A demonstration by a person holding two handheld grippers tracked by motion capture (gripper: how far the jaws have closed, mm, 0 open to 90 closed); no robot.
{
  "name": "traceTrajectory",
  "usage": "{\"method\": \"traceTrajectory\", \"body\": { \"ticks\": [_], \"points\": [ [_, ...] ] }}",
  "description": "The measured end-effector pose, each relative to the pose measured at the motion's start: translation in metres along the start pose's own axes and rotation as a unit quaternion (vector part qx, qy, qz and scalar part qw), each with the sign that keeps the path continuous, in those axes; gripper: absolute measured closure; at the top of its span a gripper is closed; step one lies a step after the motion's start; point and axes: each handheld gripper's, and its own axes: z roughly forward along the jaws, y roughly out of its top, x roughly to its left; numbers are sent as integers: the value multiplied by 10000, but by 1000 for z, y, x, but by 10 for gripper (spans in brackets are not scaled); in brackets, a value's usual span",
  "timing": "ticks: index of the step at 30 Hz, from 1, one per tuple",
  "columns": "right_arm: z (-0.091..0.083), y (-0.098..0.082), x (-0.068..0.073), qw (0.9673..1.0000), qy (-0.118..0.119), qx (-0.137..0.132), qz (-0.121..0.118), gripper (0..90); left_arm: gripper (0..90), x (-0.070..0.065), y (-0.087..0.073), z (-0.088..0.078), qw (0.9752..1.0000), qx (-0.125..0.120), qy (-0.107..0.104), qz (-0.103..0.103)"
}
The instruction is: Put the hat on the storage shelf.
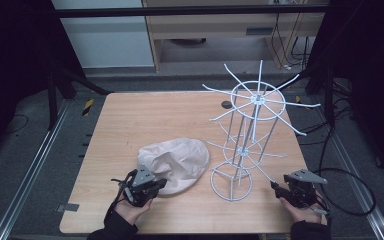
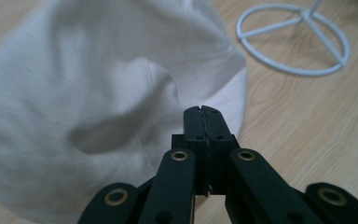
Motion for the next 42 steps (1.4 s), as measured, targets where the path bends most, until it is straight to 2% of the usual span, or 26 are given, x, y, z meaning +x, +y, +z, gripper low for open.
{"method": "traceTrajectory", "body": {
  "ticks": [1, 4, 6, 8, 12, 15, 16, 17, 20, 21, 22, 24, 27, 28, 32, 34, 35, 36, 37, 39, 41, 42],
  "points": [
    [0, 0, 0, 10000, 1, -2, -9, 448, 899, 0, -2, 5, 9999, 120, 32, -18],
    [0, 0, 1, 10000, 13, -10, -6, 446, 899, 1, -5, 7, 9996, 239, 144, -45],
    [0, 0, 1, 10000, 20, -19, -10, 445, 899, 3, -6, 7, 9995, 258, 182, -64],
    [0, 0, 1, 10000, 14, -7, -16, 442, 899, 13, -10, 4, 9989, 293, 294, -221],
    [0, 0, 1, 10000, 13, -2, -14, 440, 899, 22, -12, 1, 9983, 268, 426, -301],
    [0, 0, 1, 10000, 9, -5, -12, 439, 899, 32, -15, 0, 9964, 322, 690, -384],
    [0, 0, 1, 10000, 9, -5, -12, 439, 899, 32, -15, 0, 9964, 322, 690, -384],
    [0, 0, 1, 10000, 8, -1, -1, 438, 900, 38, -17, 0, 9950, 320, 818, -482],
    [0, -1, 0, 10000, -1, -7, -13, 437, 900, 44, -18, -1, 9936, 319, 922, -573],
    [0, -1, 0, 10000, 0, -8, -12, 437, 900, 50, -19, -3, 9920, 311, 1038, -643],
    [0, -1, 0, 10000, 0, -8, -12, 437, 900, 50, -19, -3, 9920, 311, 1038, -643],
    [0, -1, 0, 10000, 3, -11, -11, 438, 900, 60, -20, -4, 9898, 299, 1176, -743],
    [0, -1, 0, 10000, 4, -15, -12, 438, 900, 65, -20, -3, 9884, 285, 1267, -792],
    [0, -1, 0, 10000, 15, -16, -16, 439, 900, 69, -20, -1, 9873, 276, 1337, -813],
    [0, 0, 1, 10000, 35, -20, -12, 439, 900, 77, -19, 3, 9859, 224, 1437, -831],
    [0, 0, 1, 10000, 37, -28, -8, 439, 900, 85, -18, 6, 9839, 177, 1532, -908],
    [0, 0, 1, 10000, 37, -28, -8, 439, 900, 85, -18, 6, 9839, 177, 1532, -908],
    [0, 0, 1, 10000, 34, -32, 0, 439, 900, 87, -17, 5, 9832, 155, 1552, -948],
    [-1, 0, 1, 10000, 42, -28, 40, 438, 900, 89, -16, 1, 9821, 69, 1549, -1071],
    [-1, 0, 0, 10000, 16, -59, 7, 439, 900, 87, -12, -6, 9824, -108, 1493, -1115],
    [-1, 0, 0, 10000, 24, -85, 27, 439, 900, 81, -2, -16, 9835, -366, 1387, -1105],
    [-1, 0, 0, 10000, 22, -87, 19, 439, 900, 81, -2, -16, 9835, -366, 1387, -1105]
  ]
}}
